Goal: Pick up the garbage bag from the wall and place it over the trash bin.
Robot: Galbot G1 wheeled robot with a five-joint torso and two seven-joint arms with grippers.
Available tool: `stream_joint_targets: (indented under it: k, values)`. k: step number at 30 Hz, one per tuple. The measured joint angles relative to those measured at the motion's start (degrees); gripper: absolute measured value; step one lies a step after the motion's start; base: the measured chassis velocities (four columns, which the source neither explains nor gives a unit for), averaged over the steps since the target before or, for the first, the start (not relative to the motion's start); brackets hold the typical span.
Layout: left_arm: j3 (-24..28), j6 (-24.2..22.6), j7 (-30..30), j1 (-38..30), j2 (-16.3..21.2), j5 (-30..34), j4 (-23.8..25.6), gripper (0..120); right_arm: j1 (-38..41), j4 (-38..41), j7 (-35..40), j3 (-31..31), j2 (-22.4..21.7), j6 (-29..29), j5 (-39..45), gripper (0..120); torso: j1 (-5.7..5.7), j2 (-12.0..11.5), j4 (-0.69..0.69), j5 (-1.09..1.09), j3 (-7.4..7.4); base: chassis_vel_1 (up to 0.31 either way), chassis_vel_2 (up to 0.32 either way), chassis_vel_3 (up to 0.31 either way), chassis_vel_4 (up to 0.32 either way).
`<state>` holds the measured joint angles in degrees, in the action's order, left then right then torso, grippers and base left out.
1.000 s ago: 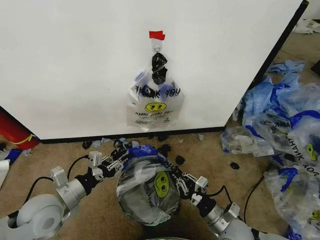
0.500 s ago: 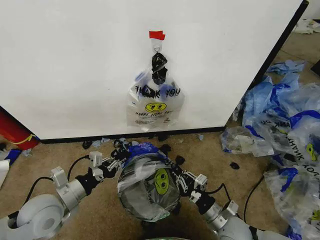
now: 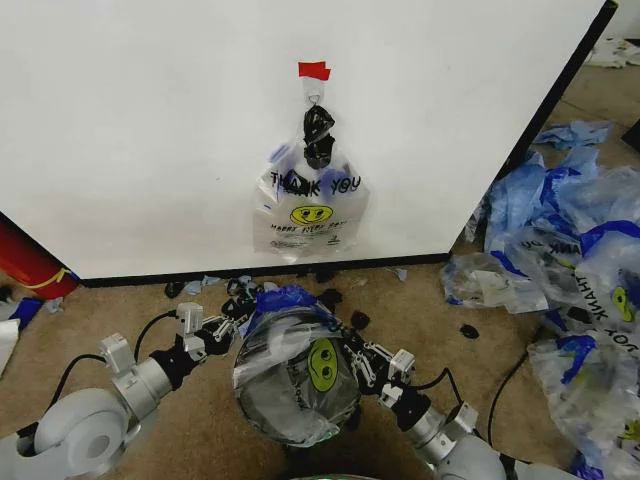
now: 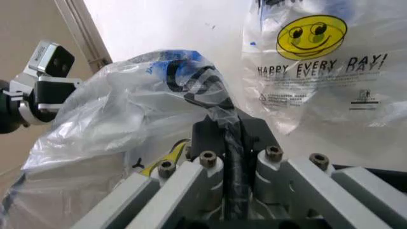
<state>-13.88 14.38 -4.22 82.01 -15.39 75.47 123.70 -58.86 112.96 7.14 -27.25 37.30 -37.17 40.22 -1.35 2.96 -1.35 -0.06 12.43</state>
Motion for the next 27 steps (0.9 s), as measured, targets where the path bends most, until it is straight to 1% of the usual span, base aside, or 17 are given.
stream_joint_targets:
  k: [4, 5, 6, 7, 8, 10, 11, 12, 16, 17, 18, 19, 20, 23, 25, 26, 27]
  values:
    - [-0.76, 0.24, 0.47, -0.39, -0.11, -0.11, -0.36, 0, -0.06, 0.02, 0.15, -0.01, -0.05, 0.00, -0.13, 1, 0.00, 0.00, 0.00, -0.01, 0.00, 0.000, 0.000, 0.000, 0.000]
    - [-1.16, 0.31, 0.80, -0.68, -0.01, 0.12, -0.36, 2, -0.06, 0.02, 0.18, -0.02, -0.06, 0.01, -0.17, 1, 0.00, 0.00, 0.00, 0.00, 0.00, 0.000, 0.000, 0.000, 0.000]
    - [-1.37, 0.32, 1.00, -0.81, 0.17, 0.29, -0.32, 5, -0.06, 0.01, 0.21, -0.05, -0.07, 0.02, -0.20, 1, 0.00, 0.00, 0.00, 0.00, 0.00, 0.000, 0.000, 0.000, 0.000]
    - [-1.67, 0.34, 1.13, -0.95, 0.64, 0.71, -0.04, 12, 0.02, 0.02, 0.23, -0.09, -0.10, 0.05, -0.23, 1, 0.00, 0.00, 0.00, 0.00, 0.00, 0.000, 0.000, 0.000, 0.000]
    - [-1.77, 0.34, 1.13, -0.98, 0.82, 0.97, 0.12, 14, 0.06, 0.02, 0.23, -0.10, -0.10, 0.07, -0.24, 1, 0.00, 0.00, 0.00, 0.00, 0.00, 0.000, 0.000, 0.000, 0.000]
    - [-1.91, 0.35, 1.09, -1.02, 1.58, 2.80, 1.29, 23, 0.35, 0.01, 0.30, -0.18, -0.10, 0.12, -0.24, 1, 0.00, 0.00, 0.00, 0.00, 0.00, 0.000, 0.000, 0.000, 0.000]
    - [-1.91, 0.35, 1.09, -1.02, 1.58, 2.80, 1.29, 23, 0.35, 0.01, 0.30, -0.18, -0.10, 0.12, -0.24, 1, 0.00, 0.00, 0.00, 0.00, 0.00, 0.000, 0.000, 0.000, 0.000]
    - [-1.92, 0.35, 0.98, -1.02, 1.78, 3.37, 1.61, 26, 0.44, 0.00, 0.31, -0.21, -0.09, 0.14, -0.24, 1, 0.00, 0.00, 0.00, 0.00, 0.00, 0.000, 0.000, 0.000, 0.000]
    - [-1.90, -0.30, -1.66, -1.03, 3.51, 8.09, 4.09, 45, 0.69, 0.42, 0.23, -0.45, -0.40, 0.16, 0.21, 1, 0.00, 0.00, 0.00, 0.00, 0.00, 0.000, 0.000, 0.000, 0.000]
    - [-1.87, -0.46, -2.04, -1.08, 3.79, 8.64, 4.30, 47, 0.72, 0.56, 0.18, -0.46, -0.45, 0.16, 0.35, 1, 0.00, 0.00, 0.00, 0.00, 0.00, 0.000, 0.000, 0.000, 0.000]
    - [-1.87, -0.46, -2.04, -1.08, 3.79, 8.64, 4.30, 47, 0.72, 0.56, 0.18, -0.46, -0.45, 0.16, 0.35, 1, 0.00, 0.00, 0.00, 0.00, 0.00, 0.000, 0.000, 0.000, 0.000]
    - [-1.78, -0.70, -2.75, -1.19, 4.31, 9.43, 4.48, 52, 0.78, 0.77, 0.04, -0.46, -0.52, 0.16, 0.57, 1, 0.00, 0.00, 0.00, 0.01, 0.00, 0.000, 0.000, 0.000, 0.000]
    - [-1.73, -0.78, -2.94, -1.22, 4.47, 9.61, 4.48, 53, 0.82, 0.85, -0.02, -0.46, -0.54, 0.15, 0.68, 1, 0.00, 0.00, 0.00, 0.01, 0.00, 0.000, 0.000, 0.000, 0.000]
    - [-1.41, -1.01, -4.03, -1.12, 5.55, 10.04, 3.57, 70, 0.95, 1.58, -0.66, -0.34, -0.70, 0.02, 1.41, 1, 0.00, 0.00, 0.00, 0.00, 0.00, 0.000, 0.000, 0.000, 0.000]
    - [-1.32, -1.00, -4.35, -1.01, 5.76, 10.08, 3.03, 77, 0.90, 2.06, -1.03, -0.18, -0.84, -0.07, 1.69, 1, 0.00, 0.00, 0.00, 0.00, 0.00, 0.000, 0.000, 0.000, 0.000]
    - [-1.32, -1.00, -4.35, -1.01, 5.76, 10.08, 3.03, 77, 0.90, 2.06, -1.03, -0.18, -0.84, -0.07, 1.69, 1, 0.00, 0.00, 0.00, 0.00, 0.00, 0.000, 0.000, 0.000, 0.000]
    - [-1.28, -1.00, -4.39, -0.98, 5.77, 10.15, 2.86, 82, 0.87, 2.24, -1.23, -0.12, -0.91, -0.10, 1.77, 1, 0.00, 0.00, 0.00, 0.00, 0.00, 0.000, 0.000, 0.000, 0.000]
